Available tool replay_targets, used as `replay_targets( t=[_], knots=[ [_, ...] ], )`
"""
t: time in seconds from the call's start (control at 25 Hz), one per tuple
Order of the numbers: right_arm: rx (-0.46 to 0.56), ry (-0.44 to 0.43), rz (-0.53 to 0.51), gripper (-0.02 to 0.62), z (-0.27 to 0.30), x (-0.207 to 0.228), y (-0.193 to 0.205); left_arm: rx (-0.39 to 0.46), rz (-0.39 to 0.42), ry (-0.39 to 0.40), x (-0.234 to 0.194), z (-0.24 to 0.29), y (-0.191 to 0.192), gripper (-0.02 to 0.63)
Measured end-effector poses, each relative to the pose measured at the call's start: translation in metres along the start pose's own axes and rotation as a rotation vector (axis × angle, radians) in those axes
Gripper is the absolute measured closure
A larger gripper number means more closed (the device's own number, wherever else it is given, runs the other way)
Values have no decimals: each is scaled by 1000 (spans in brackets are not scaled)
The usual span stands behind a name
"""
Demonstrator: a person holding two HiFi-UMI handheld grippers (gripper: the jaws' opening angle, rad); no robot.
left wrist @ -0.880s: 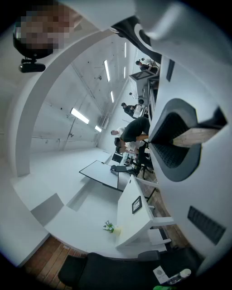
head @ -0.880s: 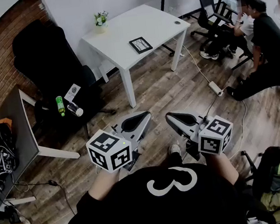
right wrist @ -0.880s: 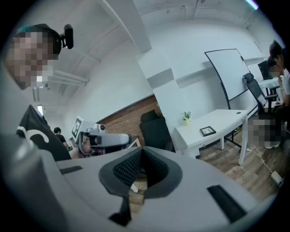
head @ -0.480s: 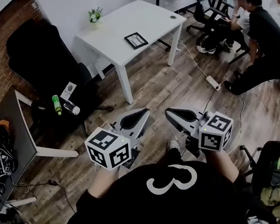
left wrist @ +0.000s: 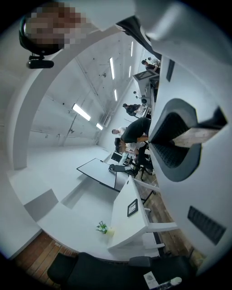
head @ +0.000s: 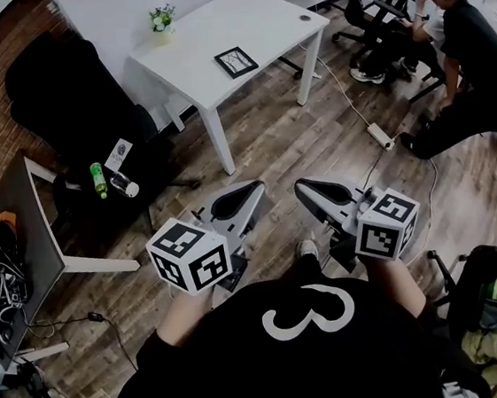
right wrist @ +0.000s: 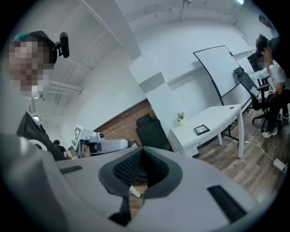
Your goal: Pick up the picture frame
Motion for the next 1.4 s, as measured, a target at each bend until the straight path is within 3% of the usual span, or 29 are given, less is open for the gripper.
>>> replay_targets(
  t=[0.68,1.12,1.4],
  knots=[
    [-44,-31,73,571,-15,115,-26,-76,-44,-27,-12,121,18,591],
    [-36,-86,57,571,-29,184,-65,-49,-21,-85,-14,203,6,591],
    [-17,-132,50,571,-30,197,-80,-31,15,-103,-4,219,-1,591]
  ],
)
Point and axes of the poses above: the fingertips, and each gripper's own axes: z forward along the fingers, x to its right, y out of its underside, the point moved 4 cm from there along -z, backward along the fingers, and after that the axes turned 7 degrees about x, right-handed, at the moved point
